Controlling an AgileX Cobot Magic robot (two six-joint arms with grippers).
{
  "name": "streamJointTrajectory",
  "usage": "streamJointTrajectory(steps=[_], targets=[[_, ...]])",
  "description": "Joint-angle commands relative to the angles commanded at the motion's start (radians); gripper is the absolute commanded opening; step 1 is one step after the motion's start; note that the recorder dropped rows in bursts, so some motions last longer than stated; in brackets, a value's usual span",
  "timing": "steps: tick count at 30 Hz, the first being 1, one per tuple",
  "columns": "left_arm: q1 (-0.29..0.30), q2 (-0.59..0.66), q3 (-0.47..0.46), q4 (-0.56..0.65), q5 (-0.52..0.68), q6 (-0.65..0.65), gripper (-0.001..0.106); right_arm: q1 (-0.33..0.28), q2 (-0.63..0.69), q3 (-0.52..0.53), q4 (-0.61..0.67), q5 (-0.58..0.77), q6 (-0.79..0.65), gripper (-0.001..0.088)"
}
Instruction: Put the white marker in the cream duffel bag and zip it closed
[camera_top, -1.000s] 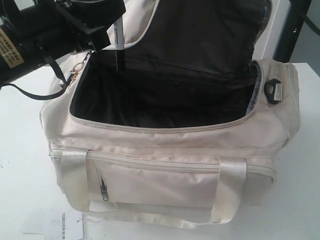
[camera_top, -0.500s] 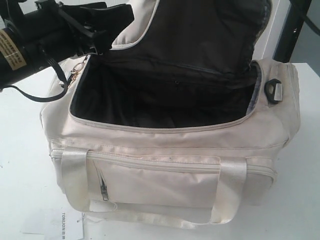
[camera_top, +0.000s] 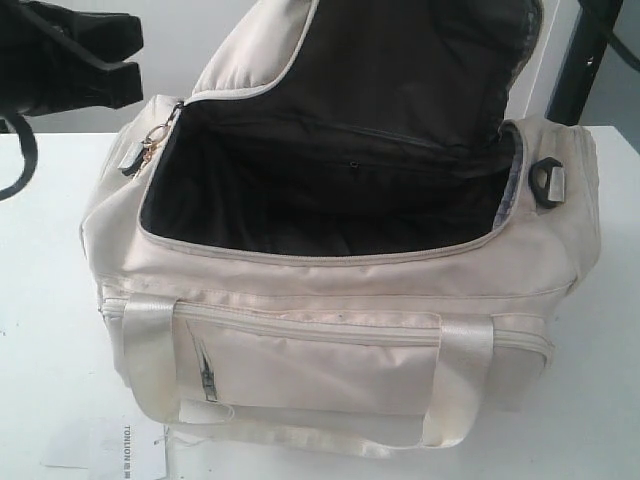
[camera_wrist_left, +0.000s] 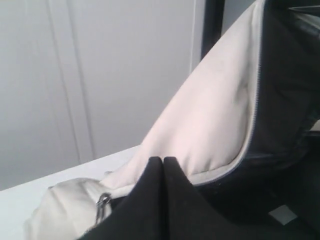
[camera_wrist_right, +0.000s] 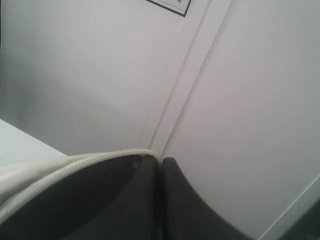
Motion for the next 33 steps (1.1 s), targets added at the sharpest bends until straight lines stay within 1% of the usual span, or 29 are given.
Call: streamJointTrajectory(steps=[4, 9, 11, 14, 18, 19, 22, 25, 27, 30, 33], targets=[[0.000, -0.027, 0.000, 0.000, 0.193, 0.000, 0.000, 0.000, 0.000, 0.000, 0.000, 0.000, 0.000, 0.0000], [0.000, -0.031, -0.012, 0.000, 0.477, 0.011, 0.000, 0.000, 0.000, 0.000, 0.000, 0.000, 0.000, 0.0000], [0.000, -0.031, -0.026, -0.009, 0.585, 0.066, 0.000, 0.000, 0.000, 0.000, 0.000, 0.000, 0.000, 0.0000], [0.000, -0.031, -0.060, -0.092, 0.717, 0.149, 0.000, 0.000, 0.000, 0.000, 0.000, 0.000, 0.000, 0.0000], [0.000, -0.008, -0.125, -0.262, 0.875, 0.404, 0.000, 0.000, 0.000, 0.000, 0.000, 0.000, 0.000, 0.0000], [0.000, 0.011, -0.151, -0.309, 0.940, 0.485, 0.000, 0.000, 0.000, 0.000, 0.000, 0.000, 0.000, 0.0000], [0.000, 0.067, -0.204, -0.350, 1.077, 0.578, 0.000, 0.000, 0.000, 0.000, 0.000, 0.000, 0.000, 0.0000], [0.002, 0.113, -0.249, -0.350, 1.128, 0.601, 0.000, 0.000, 0.000, 0.000, 0.000, 0.000, 0.000, 0.0000], [0.033, 0.133, -0.276, -0.385, 1.103, 0.598, 0.000, 0.000, 0.000, 0.000, 0.000, 0.000, 0.000, 0.0000], [0.129, 0.168, -0.311, -0.467, 1.049, 0.598, 0.000, 0.000, 0.000, 0.000, 0.000, 0.000, 0.000, 0.0000], [0.232, 0.202, -0.334, -0.558, 1.021, 0.642, 0.000, 0.000, 0.000, 0.000, 0.000, 0.000, 0.000, 0.0000]])
